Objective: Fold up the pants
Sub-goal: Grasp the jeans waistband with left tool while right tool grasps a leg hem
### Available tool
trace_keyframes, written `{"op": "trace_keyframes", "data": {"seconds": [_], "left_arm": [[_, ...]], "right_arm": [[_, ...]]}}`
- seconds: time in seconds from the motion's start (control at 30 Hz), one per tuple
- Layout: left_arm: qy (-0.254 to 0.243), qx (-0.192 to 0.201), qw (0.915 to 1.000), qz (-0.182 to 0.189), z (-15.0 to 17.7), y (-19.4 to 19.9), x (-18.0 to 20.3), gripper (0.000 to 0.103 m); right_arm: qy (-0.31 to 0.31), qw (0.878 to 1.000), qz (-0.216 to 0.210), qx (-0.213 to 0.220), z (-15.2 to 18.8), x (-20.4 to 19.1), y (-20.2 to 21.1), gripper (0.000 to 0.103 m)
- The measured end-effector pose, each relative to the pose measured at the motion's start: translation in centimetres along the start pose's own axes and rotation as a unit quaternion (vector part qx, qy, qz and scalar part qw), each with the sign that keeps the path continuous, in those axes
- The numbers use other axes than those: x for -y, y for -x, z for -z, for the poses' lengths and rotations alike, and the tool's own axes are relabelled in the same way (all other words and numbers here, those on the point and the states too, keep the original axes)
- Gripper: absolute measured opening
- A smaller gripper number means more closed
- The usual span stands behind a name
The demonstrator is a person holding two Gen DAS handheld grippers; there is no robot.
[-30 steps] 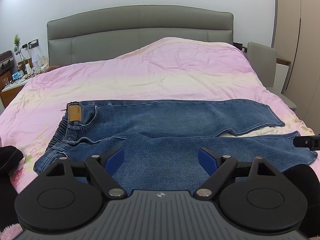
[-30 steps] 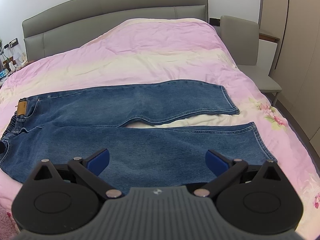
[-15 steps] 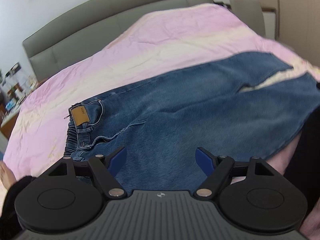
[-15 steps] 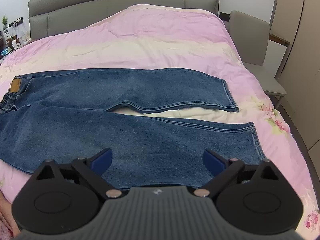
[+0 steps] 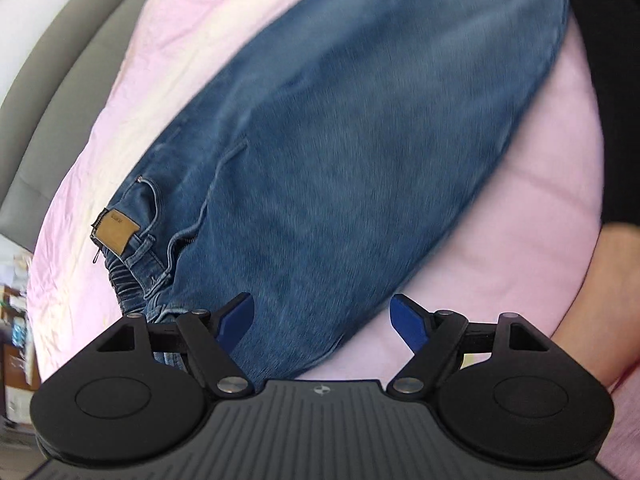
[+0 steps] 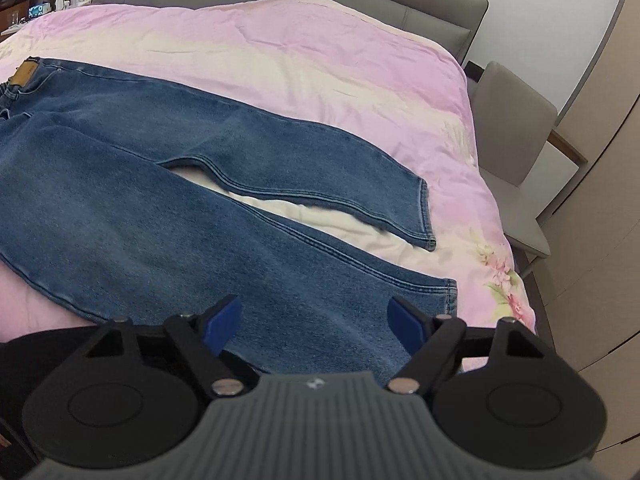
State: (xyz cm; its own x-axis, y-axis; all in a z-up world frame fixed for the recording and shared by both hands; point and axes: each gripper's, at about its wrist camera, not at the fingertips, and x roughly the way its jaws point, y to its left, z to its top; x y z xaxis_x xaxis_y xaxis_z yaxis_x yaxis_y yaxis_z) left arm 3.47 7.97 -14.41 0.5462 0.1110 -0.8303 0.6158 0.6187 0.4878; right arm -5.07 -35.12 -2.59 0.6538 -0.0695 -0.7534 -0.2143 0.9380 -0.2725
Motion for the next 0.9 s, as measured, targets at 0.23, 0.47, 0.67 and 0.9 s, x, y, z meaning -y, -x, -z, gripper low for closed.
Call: {"op": "trace_keyframes", "data": {"seconds": [0.23, 0.47, 0.67, 0.9], "left_arm": [[-0.088, -0.072, 0.9913, -0.067, 2.5, -3.9, 0.4, 0.090], [-0.092, -0.095, 0.9838, -0.121, 3.1, -6.2, 0.8, 0.086], [-0.055, -0.087, 0.9845, -0.142, 2.6, -5.8, 0.4, 0.060], [0.062, -0.050, 0.9840, -0.160, 1.5, -3.2, -1.5, 0.042]], "right_arm": [[0.037, 0.999, -0.015, -0.032, 1.8, 2.0, -2.4, 0.071], [0.112, 0.991, -0.043, -0.064, 4.6, 4.0, -3.9, 0.072], [0.196, 0.976, -0.037, -0.090, 7.4, 3.6, -6.2, 0.072], [0.173, 0.983, 0.000, -0.061, 8.4, 3.1, -6.3, 0.033]]}}
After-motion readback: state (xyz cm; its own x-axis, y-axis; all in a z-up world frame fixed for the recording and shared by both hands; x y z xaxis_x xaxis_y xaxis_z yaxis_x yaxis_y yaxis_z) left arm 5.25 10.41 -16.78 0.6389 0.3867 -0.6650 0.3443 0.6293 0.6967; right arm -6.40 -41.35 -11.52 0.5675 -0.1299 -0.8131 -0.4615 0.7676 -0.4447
